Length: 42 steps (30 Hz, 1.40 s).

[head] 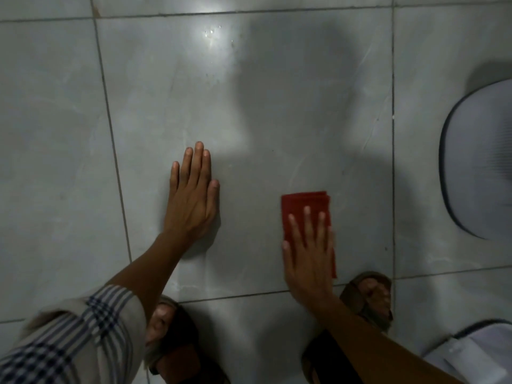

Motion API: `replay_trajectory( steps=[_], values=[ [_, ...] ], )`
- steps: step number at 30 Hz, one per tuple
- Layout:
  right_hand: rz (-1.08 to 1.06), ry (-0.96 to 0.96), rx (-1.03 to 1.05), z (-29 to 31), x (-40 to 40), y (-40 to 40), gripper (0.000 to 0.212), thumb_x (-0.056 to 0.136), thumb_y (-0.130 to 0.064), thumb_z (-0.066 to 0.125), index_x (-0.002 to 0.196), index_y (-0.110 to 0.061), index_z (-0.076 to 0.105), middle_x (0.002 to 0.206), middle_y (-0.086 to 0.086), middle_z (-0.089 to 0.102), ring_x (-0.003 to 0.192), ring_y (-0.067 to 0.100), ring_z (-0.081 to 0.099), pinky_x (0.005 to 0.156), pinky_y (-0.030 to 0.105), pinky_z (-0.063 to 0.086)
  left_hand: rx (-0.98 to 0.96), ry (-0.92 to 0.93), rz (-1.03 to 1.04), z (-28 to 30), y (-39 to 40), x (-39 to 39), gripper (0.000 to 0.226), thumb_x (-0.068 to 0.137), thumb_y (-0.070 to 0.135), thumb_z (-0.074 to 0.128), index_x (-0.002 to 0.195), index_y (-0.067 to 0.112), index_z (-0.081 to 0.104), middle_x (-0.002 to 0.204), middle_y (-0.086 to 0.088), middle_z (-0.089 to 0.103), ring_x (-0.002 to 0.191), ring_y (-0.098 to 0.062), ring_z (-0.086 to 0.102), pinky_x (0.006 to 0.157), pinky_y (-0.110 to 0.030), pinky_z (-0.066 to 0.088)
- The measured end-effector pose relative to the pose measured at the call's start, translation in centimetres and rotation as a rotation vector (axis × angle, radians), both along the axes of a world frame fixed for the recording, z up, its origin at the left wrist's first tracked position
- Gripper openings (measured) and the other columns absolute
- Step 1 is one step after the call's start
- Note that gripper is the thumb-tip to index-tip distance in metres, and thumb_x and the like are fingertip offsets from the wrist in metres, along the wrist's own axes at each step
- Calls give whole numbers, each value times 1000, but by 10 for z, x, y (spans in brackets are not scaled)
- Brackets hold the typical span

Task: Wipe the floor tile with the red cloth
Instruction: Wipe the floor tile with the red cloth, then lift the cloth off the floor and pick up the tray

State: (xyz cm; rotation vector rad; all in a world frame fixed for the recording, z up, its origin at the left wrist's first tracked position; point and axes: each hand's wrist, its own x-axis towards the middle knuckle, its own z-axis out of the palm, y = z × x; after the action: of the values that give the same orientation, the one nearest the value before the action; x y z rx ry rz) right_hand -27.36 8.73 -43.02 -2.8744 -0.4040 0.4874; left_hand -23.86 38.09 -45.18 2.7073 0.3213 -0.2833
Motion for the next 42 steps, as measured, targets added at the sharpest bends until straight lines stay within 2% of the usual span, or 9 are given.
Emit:
replay_trajectory(
  steps=[8,16,19,22,24,27,31,35,42],
  values=[
    [21,-177,55,-15,157,80,65,117,-44,38,177,-24,23,186,15,15,173,38,11,137,60,17,72,-3,25,-5,-12,0,69,116,33,26,176,7,6,186,-13,0,173,-31,0,139,-57,3],
    [326,-35,206,-10,31,21,66,105,-5,66,167,-21,49,180,9,38,168,33,31,132,56,34,-67,118,6,20,-1,6,69,115,40,20,176,13,2,186,-6,-7,172,-24,-8,140,-50,-3],
    [76,124,401,10,1,-5,43,107,2,62,148,-11,67,168,8,57,160,26,47,126,49,44,-102,215,9,31,1,11,72,113,44,18,176,10,5,185,-7,-7,172,-27,-7,138,-51,-1],
    [-496,497,682,62,16,-3,33,118,-13,48,143,-13,69,151,8,70,144,20,62,121,39,50,-106,233,-35,44,4,15,79,112,49,15,172,-3,17,182,-21,8,171,-32,2,140,-51,5],
    [-976,765,857,102,41,-9,26,118,-21,49,135,-18,68,142,11,72,128,28,70,99,27,62,-96,232,-26,60,2,13,79,113,49,15,172,-4,15,182,-24,12,172,-36,7,140,-51,8],
    [-1531,1177,1167,156,72,-40,51,101,-28,76,146,-5,69,144,21,73,117,35,75,86,40,68,-81,247,21,96,-3,12,78,115,54,15,175,3,8,184,-20,8,172,-37,5,139,-55,12],
    [-1493,1333,1654,241,112,-70,81,51,-10,111,124,5,81,135,30,76,113,46,81,91,63,68,-97,249,88,156,-22,24,80,112,53,23,173,1,18,183,-21,9,171,-41,5,138,-54,12],
    [-1438,1270,1864,310,148,-95,58,94,-34,80,141,-1,74,150,28,68,131,46,73,108,72,57,-126,249,128,205,-49,56,85,109,57,24,173,1,21,184,-18,8,171,-39,3,137,-54,13],
    [-1481,927,1851,379,199,-162,55,108,-43,50,153,-16,67,159,17,65,144,41,63,107,73,56,-178,185,155,279,-137,134,80,110,52,32,173,4,22,185,-16,8,172,-36,4,138,-58,13]
  ],
)
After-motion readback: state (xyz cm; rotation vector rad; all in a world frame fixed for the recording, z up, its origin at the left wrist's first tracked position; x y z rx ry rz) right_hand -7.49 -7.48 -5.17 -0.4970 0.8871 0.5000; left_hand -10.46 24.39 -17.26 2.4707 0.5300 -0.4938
